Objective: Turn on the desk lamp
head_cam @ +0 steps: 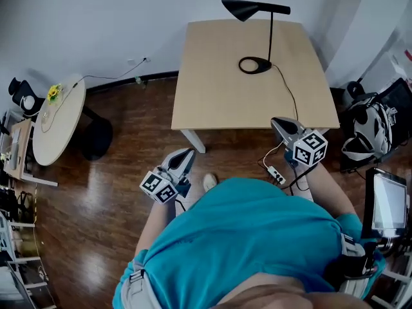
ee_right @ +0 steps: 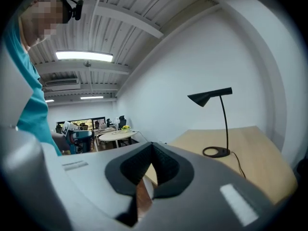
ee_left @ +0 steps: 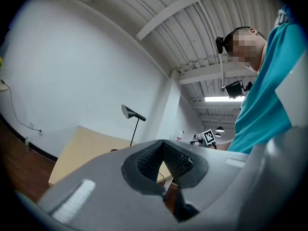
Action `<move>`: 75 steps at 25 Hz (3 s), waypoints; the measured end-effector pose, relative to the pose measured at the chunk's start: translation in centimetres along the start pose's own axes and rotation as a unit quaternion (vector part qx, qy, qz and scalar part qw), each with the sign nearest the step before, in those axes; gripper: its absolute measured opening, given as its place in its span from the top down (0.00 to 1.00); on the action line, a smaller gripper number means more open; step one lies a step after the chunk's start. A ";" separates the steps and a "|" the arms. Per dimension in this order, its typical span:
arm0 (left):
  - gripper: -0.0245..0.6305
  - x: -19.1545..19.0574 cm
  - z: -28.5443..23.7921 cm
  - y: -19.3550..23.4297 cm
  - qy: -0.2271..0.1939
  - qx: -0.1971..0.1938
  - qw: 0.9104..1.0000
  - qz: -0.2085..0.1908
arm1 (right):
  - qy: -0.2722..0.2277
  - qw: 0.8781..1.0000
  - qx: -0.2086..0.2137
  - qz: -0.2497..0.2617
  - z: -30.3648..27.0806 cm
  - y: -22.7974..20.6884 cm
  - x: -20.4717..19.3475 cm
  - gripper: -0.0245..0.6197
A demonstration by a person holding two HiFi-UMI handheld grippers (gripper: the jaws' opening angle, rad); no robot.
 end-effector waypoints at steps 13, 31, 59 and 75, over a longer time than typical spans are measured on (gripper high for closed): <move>0.82 5.1 -1.7 24.4 0.044 -0.072 0.996 0.030 | 0.032 0.992 -0.122 -0.005 -17.9 -3.5 1.8 0.96; 0.82 -5.3 -23.8 33.8 0.108 0.063 0.990 0.064 | 0.144 0.978 -0.151 -0.007 -30.5 -43.2 -14.4 0.96; 0.82 -10.5 -28.1 41.7 0.178 0.052 0.976 0.115 | 0.222 0.927 -0.294 0.072 -40.1 -54.5 -27.1 0.96; 0.82 -11.0 -28.0 37.4 0.147 0.076 0.982 0.092 | 0.119 0.974 -0.192 0.013 -36.9 -49.1 -22.1 0.96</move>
Point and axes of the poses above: the fingertips, and each gripper's own axes: z backward along the fingers, y to its left, x out of its top, the point moved 7 cm from there along z, backward along the fingers, and after that the axes turned 14 degrees about -x, right-handed, at the moved point
